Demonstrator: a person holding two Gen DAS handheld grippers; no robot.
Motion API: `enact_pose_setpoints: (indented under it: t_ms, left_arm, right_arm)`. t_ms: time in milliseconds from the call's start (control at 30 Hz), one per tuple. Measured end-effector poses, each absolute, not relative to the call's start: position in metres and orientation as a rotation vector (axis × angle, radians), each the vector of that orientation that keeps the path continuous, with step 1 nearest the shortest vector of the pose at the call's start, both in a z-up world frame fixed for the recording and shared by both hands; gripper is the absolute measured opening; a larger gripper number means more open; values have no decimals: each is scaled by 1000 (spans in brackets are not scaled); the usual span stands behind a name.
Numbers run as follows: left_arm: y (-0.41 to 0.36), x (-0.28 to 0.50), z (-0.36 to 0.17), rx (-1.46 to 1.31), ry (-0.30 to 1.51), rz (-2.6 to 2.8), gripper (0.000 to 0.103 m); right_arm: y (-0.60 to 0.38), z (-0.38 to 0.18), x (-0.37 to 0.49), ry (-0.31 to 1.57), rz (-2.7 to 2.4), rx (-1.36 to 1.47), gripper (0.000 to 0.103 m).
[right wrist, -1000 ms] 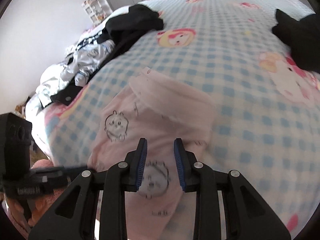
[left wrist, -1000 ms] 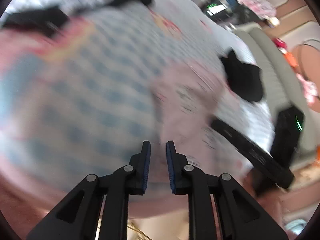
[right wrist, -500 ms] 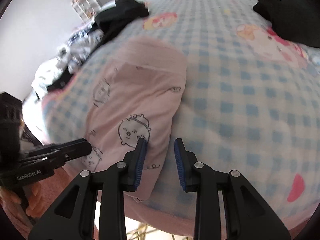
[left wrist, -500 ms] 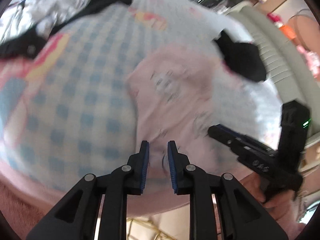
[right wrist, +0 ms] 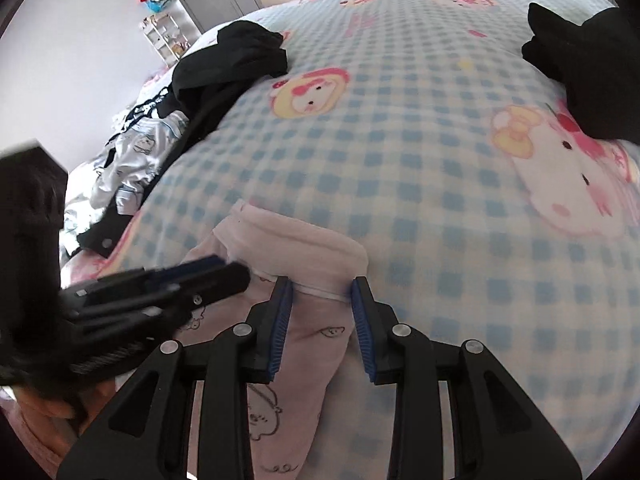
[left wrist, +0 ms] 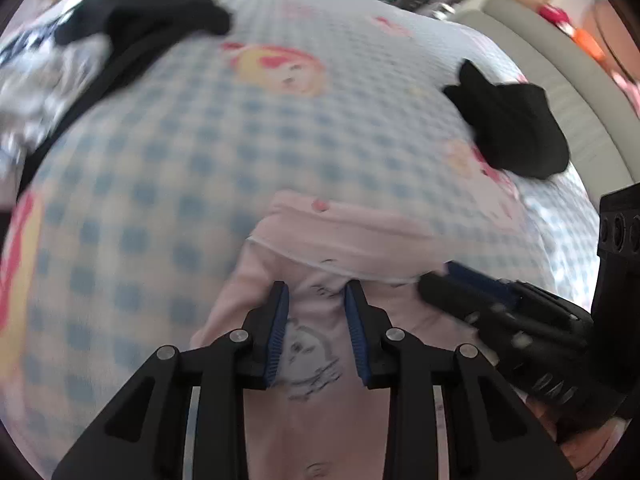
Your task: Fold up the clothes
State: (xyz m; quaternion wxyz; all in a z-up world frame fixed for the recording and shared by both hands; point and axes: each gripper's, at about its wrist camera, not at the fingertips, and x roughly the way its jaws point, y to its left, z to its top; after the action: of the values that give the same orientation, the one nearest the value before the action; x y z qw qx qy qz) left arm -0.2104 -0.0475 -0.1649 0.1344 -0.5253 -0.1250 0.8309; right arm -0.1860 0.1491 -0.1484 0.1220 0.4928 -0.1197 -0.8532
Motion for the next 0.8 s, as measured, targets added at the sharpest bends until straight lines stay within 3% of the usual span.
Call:
enact_pose_setpoints:
  t_ms: [67,100,267,433,567,700,800]
  left_arm:
    - [-64,-207,-172,-1565,-415,2428,4]
    - [-73,-206,-174,-1581,-458,2419,3]
    - [-91,-194,-158,-1529,-510,2406,3]
    - [-93,-163,-135,-1412,-547,2384,4]
    - [-68,-129,-135,-1427,-464,2335,5]
    - [-66,-114,-150,-1526,-339,2414,5]
    - [-93,-112,-156,-1568,-466,2433,5]
  right_arm:
    - [156,-154,-187,-407,-2485,1449,43]
    - [161,-156,-186,-449,-2478,1448,44]
    - [174,-148,-173,-611,-2465,1403,43]
    - [162,-127,-143,-518,-2496,1362,44]
    - [152,-132,-120,-441,-2479,1391,43]
    - [166,-154,-91,-551,-2479,1385,44]
    - [170,-163,-79,-513,-2492,1461,43]
